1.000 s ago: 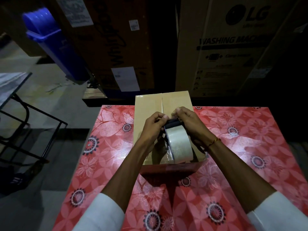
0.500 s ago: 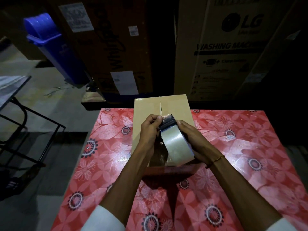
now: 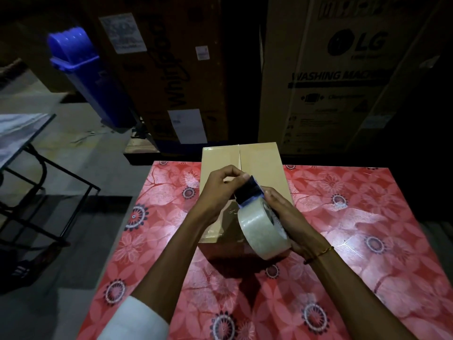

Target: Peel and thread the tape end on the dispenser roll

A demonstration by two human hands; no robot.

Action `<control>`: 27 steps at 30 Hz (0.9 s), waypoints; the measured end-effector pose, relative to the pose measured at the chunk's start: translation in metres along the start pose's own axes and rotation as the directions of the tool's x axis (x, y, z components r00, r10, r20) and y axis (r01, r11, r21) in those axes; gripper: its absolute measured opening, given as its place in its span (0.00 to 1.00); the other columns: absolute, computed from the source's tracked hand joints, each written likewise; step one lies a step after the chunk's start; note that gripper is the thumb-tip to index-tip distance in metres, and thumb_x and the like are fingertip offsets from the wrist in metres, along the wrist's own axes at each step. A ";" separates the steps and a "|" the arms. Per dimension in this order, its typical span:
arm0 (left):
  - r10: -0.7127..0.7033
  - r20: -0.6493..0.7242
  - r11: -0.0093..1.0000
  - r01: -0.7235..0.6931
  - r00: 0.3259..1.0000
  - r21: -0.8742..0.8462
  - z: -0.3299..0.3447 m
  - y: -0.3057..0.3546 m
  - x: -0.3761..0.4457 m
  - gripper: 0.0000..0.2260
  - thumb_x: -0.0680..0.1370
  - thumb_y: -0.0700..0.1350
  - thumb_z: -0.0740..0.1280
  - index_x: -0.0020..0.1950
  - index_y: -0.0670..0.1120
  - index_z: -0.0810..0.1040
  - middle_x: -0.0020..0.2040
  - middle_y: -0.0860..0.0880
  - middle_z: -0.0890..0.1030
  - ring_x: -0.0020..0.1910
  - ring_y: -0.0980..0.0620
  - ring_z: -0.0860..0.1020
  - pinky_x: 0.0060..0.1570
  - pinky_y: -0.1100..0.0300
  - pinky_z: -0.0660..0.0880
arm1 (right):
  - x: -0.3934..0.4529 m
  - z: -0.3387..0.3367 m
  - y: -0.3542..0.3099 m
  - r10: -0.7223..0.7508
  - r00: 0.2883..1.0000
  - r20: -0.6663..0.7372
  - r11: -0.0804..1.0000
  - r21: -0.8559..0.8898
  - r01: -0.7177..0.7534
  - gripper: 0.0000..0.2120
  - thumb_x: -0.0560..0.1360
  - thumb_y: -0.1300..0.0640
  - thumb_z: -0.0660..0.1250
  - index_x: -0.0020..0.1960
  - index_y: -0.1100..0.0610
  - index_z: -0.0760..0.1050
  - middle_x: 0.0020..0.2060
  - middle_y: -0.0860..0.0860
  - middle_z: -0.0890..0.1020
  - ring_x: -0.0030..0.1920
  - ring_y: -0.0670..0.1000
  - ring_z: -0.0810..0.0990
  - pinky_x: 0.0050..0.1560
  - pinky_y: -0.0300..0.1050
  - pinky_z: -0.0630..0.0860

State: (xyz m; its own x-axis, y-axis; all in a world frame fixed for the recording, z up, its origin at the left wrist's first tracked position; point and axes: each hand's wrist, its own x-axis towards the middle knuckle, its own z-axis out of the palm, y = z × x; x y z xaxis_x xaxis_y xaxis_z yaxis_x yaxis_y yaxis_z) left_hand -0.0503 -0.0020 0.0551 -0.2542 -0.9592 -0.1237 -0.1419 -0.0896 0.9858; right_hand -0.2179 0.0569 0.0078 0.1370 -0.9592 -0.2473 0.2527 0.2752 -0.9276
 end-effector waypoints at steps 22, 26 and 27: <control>-0.125 0.207 0.991 0.130 0.970 -0.010 -0.010 0.016 0.004 0.11 0.81 0.50 0.67 0.52 0.42 0.81 0.43 0.46 0.81 0.38 0.52 0.77 0.36 0.59 0.77 | -0.026 -0.014 -0.006 0.104 0.988 0.113 0.991 -0.098 -0.093 0.19 0.86 0.53 0.51 0.70 0.54 0.74 0.58 0.49 0.84 0.54 0.45 0.82 0.51 0.35 0.79; -0.256 0.320 0.946 0.305 0.912 -0.114 -0.019 0.016 0.002 0.24 0.78 0.58 0.66 0.62 0.40 0.79 0.47 0.46 0.82 0.43 0.51 0.80 0.43 0.57 0.80 | -0.029 -0.014 -0.012 0.085 0.993 0.077 0.994 -0.074 -0.079 0.16 0.86 0.57 0.50 0.59 0.46 0.75 0.43 0.32 0.85 0.42 0.27 0.81 0.43 0.21 0.74; -0.246 0.341 0.953 0.290 0.907 -0.085 -0.020 0.013 0.000 0.23 0.77 0.56 0.68 0.62 0.39 0.79 0.48 0.46 0.82 0.45 0.51 0.80 0.45 0.57 0.79 | -0.035 -0.007 -0.022 0.062 0.996 0.064 0.997 -0.056 -0.058 0.16 0.86 0.59 0.50 0.56 0.46 0.75 0.40 0.31 0.84 0.39 0.24 0.79 0.39 0.20 0.73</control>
State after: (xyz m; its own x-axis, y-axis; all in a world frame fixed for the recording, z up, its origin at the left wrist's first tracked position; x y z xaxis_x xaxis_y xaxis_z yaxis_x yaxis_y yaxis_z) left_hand -0.0329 -0.0084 0.0704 -0.5218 -0.7569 -0.3935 -0.1277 -0.3867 0.9133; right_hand -0.2348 0.0843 0.0348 0.2138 -0.9342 -0.2855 0.1903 0.3265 -0.9258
